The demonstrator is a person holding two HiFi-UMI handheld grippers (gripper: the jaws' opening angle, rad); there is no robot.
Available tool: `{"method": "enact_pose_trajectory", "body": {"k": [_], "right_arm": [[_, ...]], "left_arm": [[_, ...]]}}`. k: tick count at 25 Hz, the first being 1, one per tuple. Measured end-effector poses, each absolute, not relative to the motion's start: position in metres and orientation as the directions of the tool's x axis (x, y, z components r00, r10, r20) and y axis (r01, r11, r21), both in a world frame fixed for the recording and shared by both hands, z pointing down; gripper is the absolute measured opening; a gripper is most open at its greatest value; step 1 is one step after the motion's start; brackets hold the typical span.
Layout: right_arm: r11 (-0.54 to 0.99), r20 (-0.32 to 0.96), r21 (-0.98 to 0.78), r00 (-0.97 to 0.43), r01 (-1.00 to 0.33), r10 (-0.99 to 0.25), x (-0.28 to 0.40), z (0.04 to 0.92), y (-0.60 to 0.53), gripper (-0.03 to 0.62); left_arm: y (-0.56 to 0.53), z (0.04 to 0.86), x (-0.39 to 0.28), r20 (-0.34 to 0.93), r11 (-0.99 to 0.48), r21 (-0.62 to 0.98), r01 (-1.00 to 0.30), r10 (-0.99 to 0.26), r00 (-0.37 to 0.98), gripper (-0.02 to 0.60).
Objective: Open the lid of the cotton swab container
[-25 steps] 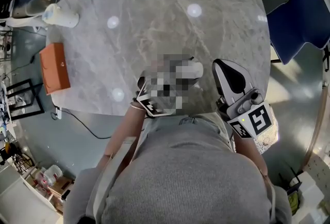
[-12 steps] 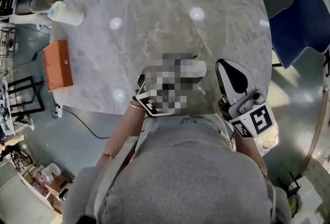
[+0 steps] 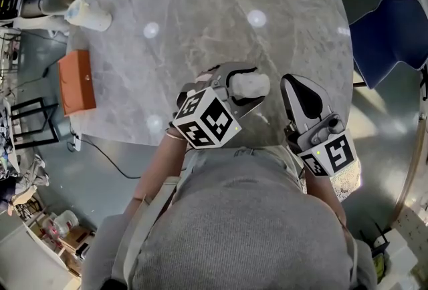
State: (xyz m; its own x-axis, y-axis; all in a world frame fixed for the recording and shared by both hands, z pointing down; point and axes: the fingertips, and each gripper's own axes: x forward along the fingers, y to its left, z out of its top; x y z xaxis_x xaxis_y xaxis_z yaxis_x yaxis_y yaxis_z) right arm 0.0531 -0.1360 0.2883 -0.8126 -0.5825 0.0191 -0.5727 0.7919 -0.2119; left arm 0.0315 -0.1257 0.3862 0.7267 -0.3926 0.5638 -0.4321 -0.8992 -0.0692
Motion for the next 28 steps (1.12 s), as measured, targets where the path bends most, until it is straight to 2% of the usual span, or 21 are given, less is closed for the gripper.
{"method": "enact_pose_trajectory", "body": {"k": [18,28], "right_arm": [[0.792,0.001,-0.194,-0.808,-0.578,-0.589,0.056,0.282,-0.129,0.003],[0.856,-0.034,-0.123,-0.860,-0.501,-0.509,0.042,0.268,-0.122,0.003]], "left_arm": [[-0.122,0.362,0.031,0.552,-0.903,-0.086,-0.420,-0.394,0.735,0.252],[-0.122,0.354,0.027,0.553,-0.905,-0.087,-0.417,-0.392,0.736,0.252]]}}
